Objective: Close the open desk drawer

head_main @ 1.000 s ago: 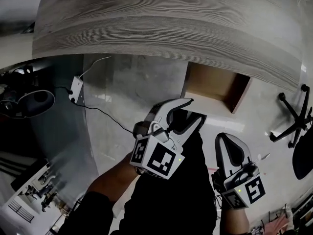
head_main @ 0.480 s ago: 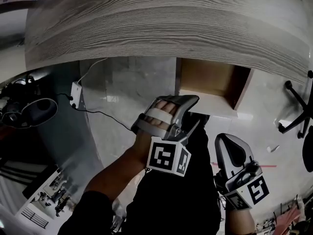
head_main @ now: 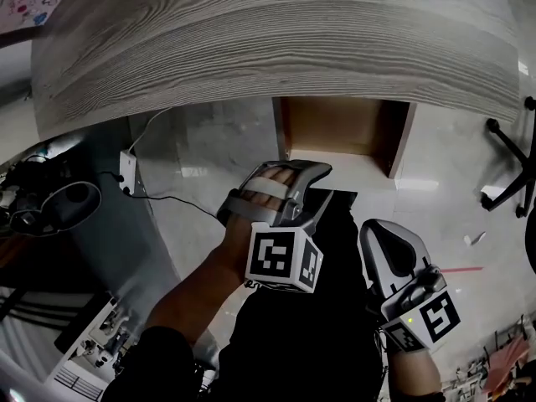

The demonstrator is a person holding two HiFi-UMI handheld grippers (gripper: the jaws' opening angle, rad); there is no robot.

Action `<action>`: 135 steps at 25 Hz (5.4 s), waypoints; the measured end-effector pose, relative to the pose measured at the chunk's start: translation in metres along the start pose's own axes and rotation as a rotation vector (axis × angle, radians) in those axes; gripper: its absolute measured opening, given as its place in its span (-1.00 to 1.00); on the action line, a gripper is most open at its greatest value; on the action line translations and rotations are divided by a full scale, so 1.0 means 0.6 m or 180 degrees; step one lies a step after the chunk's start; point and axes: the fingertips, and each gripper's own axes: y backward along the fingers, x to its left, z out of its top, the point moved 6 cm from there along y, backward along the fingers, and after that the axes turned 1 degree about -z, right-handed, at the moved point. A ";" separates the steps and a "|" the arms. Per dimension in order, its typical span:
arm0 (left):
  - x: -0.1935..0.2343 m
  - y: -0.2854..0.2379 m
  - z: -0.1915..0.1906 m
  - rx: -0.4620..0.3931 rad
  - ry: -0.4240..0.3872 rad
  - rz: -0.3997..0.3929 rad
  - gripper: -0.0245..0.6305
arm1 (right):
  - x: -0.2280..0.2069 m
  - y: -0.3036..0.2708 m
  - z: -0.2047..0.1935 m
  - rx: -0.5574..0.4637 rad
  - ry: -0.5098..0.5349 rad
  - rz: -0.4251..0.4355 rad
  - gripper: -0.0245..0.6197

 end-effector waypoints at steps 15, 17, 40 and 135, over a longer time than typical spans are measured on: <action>-0.002 0.008 0.017 0.0081 -0.0255 0.0048 -0.71 | -0.013 0.010 0.002 -0.0181 -0.0188 -0.0023 -0.89; 0.004 0.015 0.026 0.0045 -0.0214 0.0096 -0.71 | -0.012 0.017 0.009 -0.0220 -0.0248 -0.0004 -0.89; 0.161 0.066 0.089 -0.0151 -0.0155 0.0684 -0.61 | -0.007 0.037 0.017 -0.0250 -0.0235 0.0030 -0.89; -0.079 0.720 0.244 -0.2744 0.1988 0.1240 -0.90 | 0.461 0.296 0.272 -0.0703 0.1152 0.0473 -0.89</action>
